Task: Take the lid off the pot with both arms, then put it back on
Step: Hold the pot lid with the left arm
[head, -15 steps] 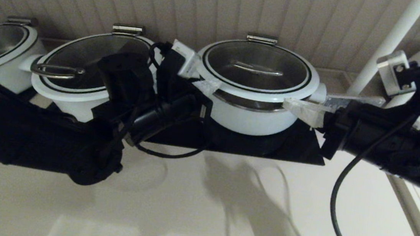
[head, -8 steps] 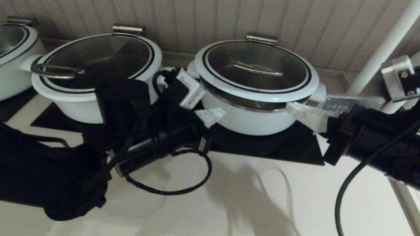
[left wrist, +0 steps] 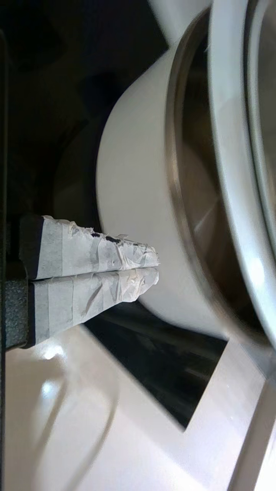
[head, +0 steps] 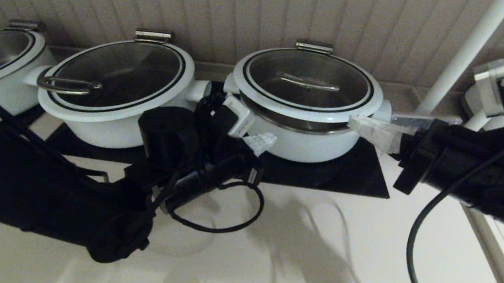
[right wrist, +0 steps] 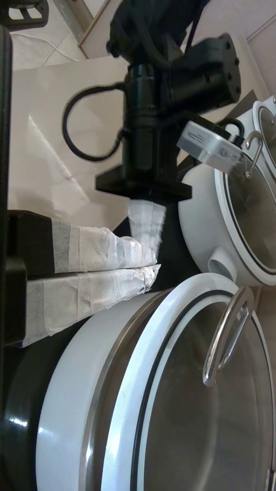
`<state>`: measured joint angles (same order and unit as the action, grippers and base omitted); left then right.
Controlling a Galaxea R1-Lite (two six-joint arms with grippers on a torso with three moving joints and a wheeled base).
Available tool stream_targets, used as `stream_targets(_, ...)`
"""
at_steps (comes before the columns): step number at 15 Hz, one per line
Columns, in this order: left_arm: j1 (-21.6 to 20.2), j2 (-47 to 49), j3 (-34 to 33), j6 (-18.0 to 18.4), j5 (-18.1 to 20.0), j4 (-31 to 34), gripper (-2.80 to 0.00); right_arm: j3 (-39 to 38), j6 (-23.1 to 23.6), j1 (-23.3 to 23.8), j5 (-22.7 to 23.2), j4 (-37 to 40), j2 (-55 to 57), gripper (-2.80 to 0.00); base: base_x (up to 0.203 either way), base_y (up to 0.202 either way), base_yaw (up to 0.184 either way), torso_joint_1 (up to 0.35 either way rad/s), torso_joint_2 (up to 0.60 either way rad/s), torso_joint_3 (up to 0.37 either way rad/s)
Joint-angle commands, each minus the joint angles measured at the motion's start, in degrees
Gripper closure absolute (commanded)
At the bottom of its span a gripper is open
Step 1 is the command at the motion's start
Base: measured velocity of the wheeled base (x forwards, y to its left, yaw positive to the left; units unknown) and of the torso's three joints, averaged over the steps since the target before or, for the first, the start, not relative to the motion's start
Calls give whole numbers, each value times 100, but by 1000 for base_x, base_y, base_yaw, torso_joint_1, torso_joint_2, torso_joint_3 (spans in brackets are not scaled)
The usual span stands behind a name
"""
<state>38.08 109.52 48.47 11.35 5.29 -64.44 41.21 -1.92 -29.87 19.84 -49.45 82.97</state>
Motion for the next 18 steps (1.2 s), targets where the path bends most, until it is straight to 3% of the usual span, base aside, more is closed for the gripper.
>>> stream_targets(1, -3, 122, 140, 3, -36, -37, 0, -48, 6, -2, 19, -30, 0, 0, 0, 0, 0, 0, 0, 0)
stream_targets(18, -210, 321, 1196, 21, -89, 266, 0, -635, 8, -10, 64, -30, -317, 0, 0, 0, 0, 0, 0, 0)
